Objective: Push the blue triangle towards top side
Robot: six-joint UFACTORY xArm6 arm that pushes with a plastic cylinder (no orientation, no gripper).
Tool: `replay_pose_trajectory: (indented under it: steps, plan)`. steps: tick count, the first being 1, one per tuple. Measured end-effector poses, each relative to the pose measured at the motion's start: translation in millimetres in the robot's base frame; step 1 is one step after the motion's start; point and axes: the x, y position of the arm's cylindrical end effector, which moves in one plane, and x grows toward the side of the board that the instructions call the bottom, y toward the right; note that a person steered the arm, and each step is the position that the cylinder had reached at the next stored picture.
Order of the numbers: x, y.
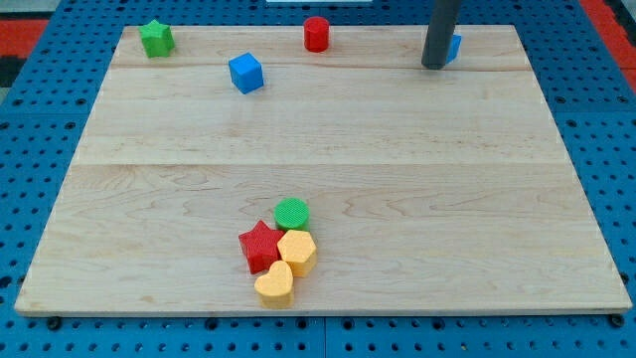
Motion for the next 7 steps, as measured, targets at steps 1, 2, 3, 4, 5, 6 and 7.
replay_pose_trajectory:
  steps: [1, 2, 3, 4, 5, 6, 7]
  plan:
    - [-15, 0]
    - [-27, 7]
    - [-24, 9]
    - [-8, 9]
    - [4, 15]
    - [-4, 28]
    - [-21, 28]
